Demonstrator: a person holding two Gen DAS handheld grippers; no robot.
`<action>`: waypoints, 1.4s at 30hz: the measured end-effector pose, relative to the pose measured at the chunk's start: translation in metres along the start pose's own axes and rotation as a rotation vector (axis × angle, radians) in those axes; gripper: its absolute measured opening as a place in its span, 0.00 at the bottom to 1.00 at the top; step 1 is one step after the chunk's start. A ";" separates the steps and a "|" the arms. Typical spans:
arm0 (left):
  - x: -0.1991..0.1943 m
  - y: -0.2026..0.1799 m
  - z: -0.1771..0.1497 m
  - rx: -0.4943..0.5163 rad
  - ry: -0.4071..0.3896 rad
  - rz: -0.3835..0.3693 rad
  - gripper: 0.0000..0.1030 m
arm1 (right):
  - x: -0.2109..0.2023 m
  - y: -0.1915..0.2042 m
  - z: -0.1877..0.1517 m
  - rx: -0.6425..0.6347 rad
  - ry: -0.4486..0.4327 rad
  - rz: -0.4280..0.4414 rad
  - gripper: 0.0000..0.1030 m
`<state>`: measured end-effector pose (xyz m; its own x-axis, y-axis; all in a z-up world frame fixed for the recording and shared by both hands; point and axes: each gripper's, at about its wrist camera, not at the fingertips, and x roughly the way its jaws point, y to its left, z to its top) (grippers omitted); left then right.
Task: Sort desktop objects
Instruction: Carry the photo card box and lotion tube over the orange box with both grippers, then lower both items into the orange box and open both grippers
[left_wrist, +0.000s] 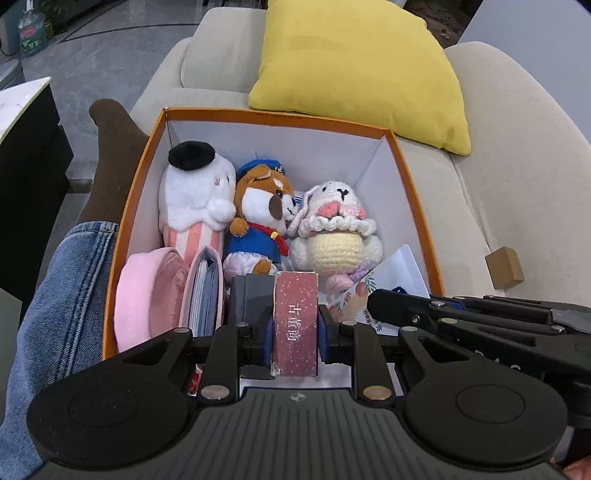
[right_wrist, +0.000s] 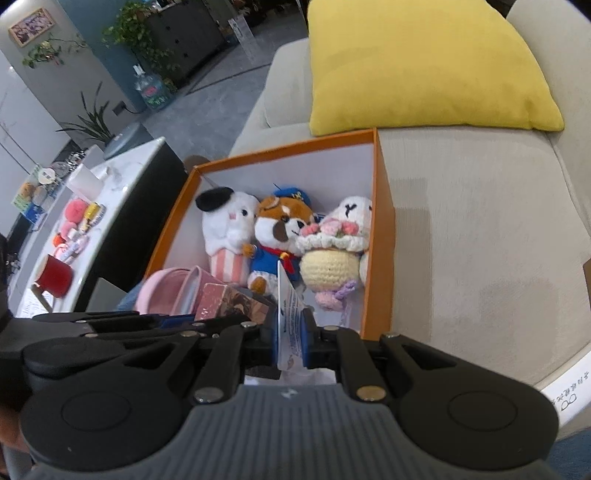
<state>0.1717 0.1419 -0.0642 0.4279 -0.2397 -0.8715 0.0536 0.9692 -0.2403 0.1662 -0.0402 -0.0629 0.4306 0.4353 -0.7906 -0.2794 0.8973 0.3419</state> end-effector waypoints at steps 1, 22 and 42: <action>0.002 0.001 0.001 -0.006 0.007 -0.002 0.25 | 0.003 -0.001 0.001 0.008 0.003 -0.002 0.11; -0.012 0.026 -0.004 -0.151 -0.072 -0.095 0.29 | 0.020 0.001 0.003 0.027 0.026 -0.036 0.12; -0.043 0.011 -0.015 -0.100 -0.125 -0.072 0.29 | -0.009 0.011 -0.003 -0.028 -0.003 0.002 0.28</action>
<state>0.1408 0.1618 -0.0358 0.5356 -0.2930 -0.7920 0.0006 0.9380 -0.3466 0.1571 -0.0348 -0.0534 0.4327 0.4370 -0.7886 -0.3038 0.8942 0.3288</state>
